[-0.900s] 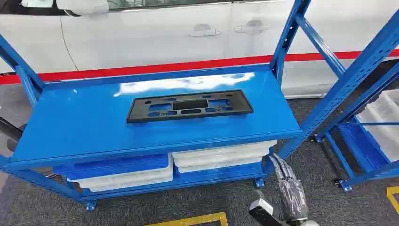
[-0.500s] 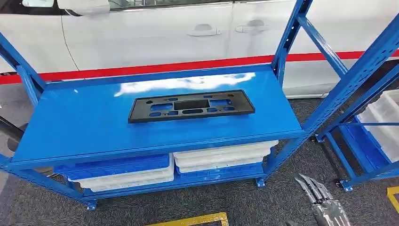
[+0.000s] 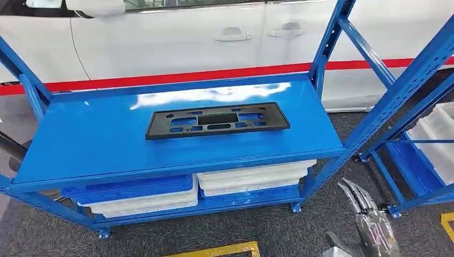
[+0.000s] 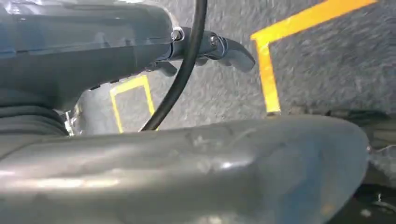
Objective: Take the parts from the cabinet and place them on the table.
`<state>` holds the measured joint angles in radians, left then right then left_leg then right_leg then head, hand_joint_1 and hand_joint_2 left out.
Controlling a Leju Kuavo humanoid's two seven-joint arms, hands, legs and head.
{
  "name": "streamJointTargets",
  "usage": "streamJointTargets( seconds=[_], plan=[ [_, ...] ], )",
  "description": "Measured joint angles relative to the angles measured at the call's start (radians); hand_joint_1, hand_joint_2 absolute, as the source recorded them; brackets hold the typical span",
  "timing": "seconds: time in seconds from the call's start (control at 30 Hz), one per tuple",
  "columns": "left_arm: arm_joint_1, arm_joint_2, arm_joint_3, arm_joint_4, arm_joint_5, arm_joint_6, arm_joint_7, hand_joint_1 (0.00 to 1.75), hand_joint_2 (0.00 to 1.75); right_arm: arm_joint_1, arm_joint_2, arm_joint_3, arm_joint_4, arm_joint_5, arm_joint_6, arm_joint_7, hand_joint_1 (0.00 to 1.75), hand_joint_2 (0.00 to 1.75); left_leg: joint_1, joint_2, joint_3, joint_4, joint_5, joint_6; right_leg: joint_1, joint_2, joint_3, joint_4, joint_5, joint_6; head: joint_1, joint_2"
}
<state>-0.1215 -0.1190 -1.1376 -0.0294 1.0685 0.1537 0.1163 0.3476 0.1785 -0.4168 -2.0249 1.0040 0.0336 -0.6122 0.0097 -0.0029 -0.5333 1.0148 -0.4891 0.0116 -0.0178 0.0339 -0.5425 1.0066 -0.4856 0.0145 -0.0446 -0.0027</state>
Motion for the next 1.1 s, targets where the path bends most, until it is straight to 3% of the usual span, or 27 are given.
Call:
streamJointTargets(
  seconds=[0.27,0.47,0.83,1.1],
  plan=[
    [-0.001,0.017,-0.117,0.008,0.050,-0.008,0.024,0.00,0.00,-0.133,-0.002,0.280,0.001,-0.066,-0.021,0.154,0.00,0.00,0.001,0.000,0.001,0.000,0.003,-0.002,0.001,0.000,-0.001,0.001,0.000,0.000,0.000,0.000],
    [-0.001,0.035,-0.173,0.009,0.084,-0.005,0.039,0.00,0.00,-0.212,-0.002,0.439,0.029,-0.055,-0.003,0.224,0.00,0.00,0.001,0.000,0.003,0.000,0.003,-0.002,0.001,0.000,-0.002,0.003,0.000,-0.001,0.000,0.000],
    [-0.001,0.066,-0.247,0.010,0.080,-0.002,0.063,0.00,0.00,-0.291,-0.009,0.571,0.095,-0.058,0.014,0.249,0.00,0.00,0.001,0.000,0.003,0.000,0.003,-0.003,0.001,0.000,-0.003,0.003,0.000,-0.001,0.000,0.000],
    [-0.001,0.087,-0.324,0.011,0.048,-0.056,0.066,0.00,0.00,-0.441,-0.096,0.711,0.214,-0.084,0.072,0.296,0.00,0.00,0.001,0.000,0.003,0.001,0.004,-0.003,0.001,0.000,-0.003,0.003,0.001,-0.002,0.000,0.000]
  ],
)
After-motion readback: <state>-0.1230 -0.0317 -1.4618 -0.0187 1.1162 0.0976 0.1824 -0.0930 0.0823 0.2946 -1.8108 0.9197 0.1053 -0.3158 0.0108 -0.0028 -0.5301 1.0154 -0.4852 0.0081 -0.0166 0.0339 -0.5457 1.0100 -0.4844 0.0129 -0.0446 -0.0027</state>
